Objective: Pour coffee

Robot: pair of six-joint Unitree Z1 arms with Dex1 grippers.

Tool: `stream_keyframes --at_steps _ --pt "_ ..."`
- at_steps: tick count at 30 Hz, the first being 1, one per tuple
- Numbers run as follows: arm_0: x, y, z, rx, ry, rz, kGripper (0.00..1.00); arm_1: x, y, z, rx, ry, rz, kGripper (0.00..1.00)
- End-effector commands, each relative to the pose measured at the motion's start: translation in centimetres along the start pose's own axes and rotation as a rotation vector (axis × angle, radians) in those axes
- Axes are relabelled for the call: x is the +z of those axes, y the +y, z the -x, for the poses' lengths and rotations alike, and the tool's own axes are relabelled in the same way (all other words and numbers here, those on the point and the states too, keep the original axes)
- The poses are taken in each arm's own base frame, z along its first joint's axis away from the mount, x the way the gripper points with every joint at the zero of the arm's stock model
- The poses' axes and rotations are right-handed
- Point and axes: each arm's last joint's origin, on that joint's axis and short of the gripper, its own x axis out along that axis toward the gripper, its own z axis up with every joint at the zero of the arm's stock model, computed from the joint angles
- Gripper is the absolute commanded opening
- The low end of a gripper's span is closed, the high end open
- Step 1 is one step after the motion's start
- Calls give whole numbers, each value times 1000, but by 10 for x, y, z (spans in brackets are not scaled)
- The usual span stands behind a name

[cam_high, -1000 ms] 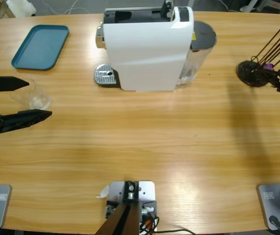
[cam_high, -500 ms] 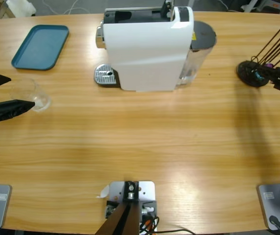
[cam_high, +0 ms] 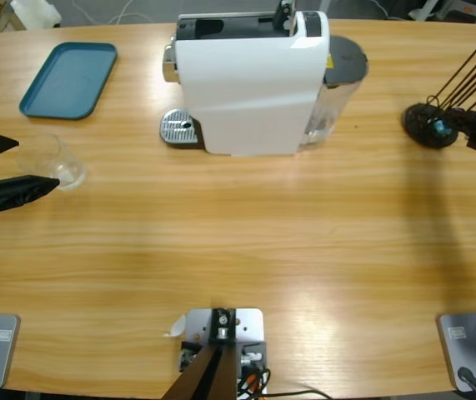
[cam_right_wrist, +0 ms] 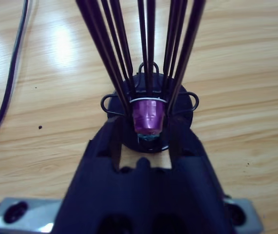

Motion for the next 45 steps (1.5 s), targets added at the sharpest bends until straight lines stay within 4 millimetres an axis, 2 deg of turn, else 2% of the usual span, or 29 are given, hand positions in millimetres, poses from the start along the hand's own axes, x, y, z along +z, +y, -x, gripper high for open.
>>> stream_keyframes --at_steps 1,26,28,31,40,45 --pt "-14 5 3 31 10 28 991 -11 -3 -8 -4 63 13 227" --pt "-20 7 6 36 7 48 991 -9 -5 -14 -8 61 6 237" --pt "-20 7 5 37 8 48 991 -8 -4 -15 2 62 15 208" --pt "-21 7 5 37 9 51 991 -9 -4 -14 11 62 28 3" --pt "-25 7 7 37 5 58 991 -9 -4 -13 18 57 45 0" --pt "-27 8 8 37 5 58 991 -2 -6 -1 -1 -3 39 0"
